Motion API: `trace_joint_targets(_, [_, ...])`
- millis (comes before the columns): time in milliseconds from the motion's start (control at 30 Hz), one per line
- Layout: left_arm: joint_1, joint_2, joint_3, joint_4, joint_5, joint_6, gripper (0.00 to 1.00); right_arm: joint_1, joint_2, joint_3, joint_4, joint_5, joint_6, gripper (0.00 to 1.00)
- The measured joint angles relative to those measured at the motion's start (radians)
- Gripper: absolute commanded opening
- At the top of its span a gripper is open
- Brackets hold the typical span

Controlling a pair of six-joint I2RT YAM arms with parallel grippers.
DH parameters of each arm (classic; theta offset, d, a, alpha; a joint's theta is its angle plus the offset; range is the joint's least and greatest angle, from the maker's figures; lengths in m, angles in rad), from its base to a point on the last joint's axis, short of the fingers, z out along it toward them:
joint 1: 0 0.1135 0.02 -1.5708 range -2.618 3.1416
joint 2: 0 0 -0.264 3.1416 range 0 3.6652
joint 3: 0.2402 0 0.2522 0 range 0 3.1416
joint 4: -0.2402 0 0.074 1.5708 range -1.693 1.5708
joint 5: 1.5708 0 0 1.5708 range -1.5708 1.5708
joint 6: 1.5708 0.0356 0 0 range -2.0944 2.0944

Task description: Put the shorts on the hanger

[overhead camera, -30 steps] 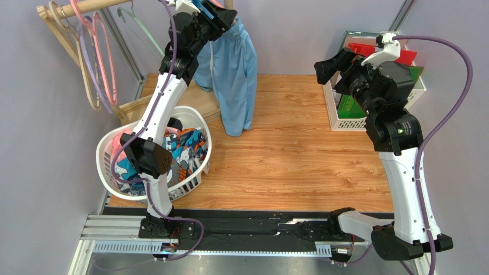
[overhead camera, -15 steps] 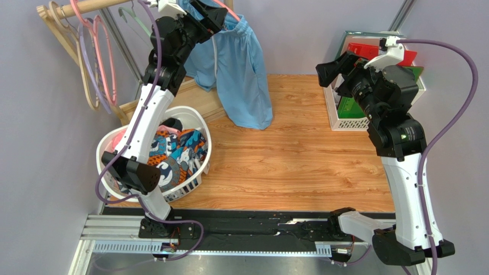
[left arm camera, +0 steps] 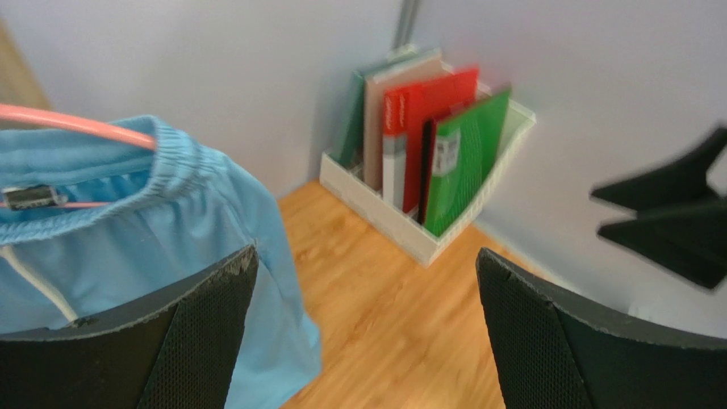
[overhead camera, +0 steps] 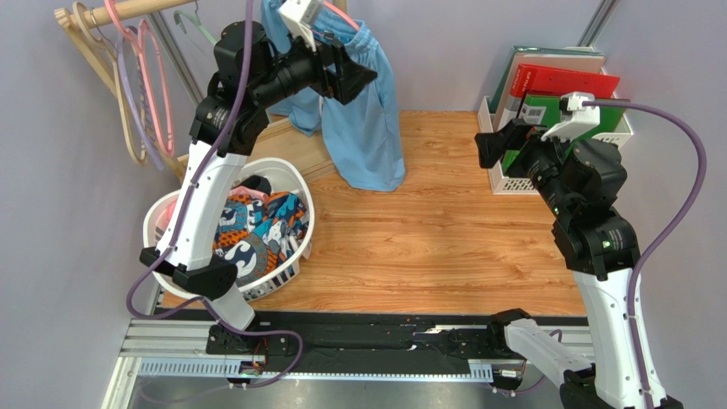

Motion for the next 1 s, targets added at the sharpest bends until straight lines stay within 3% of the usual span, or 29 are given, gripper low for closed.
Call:
trace_joint_targets(133, [-0.063,0.118,0.277,-0.337,0.118,0.222,0.99,0.000,-0.073,-0.061,-0.033,-0.034,-0.059,1.00])
trace_joint_targets(200, [-0.079,0.129,0.283,-0.439,0.132,0.292,0.99,0.000,-0.105,-0.084,-0.047,-0.056,-0.098,1.00])
trace_joint_targets(333, [-0.090,0.083,0.085,-0.609,0.141,0.428,0.99,0.000,-0.175,-0.140,-0.101,-0.127,-0.232,1.00])
trace_joint_targets(567, [-0.090,-0.006,-0.260,-0.754,0.169,0.581,0.99,0.000,-0.300,-0.289,-0.229,-0.266,-0.491,1.00])
trace_joint_targets(800, [-0.090,-0.216,-0.622,-0.706,0.122,0.609,0.99,0.000,-0.417,-0.433,-0.357,-0.318,-0.654,1.00])
trace_joint_targets(1000, [-0.090,-0.277,-0.743,-0.657,0.071,0.604,0.99,0.000,-0.436,-0.474,-0.407,-0.312,-0.742,1.00])
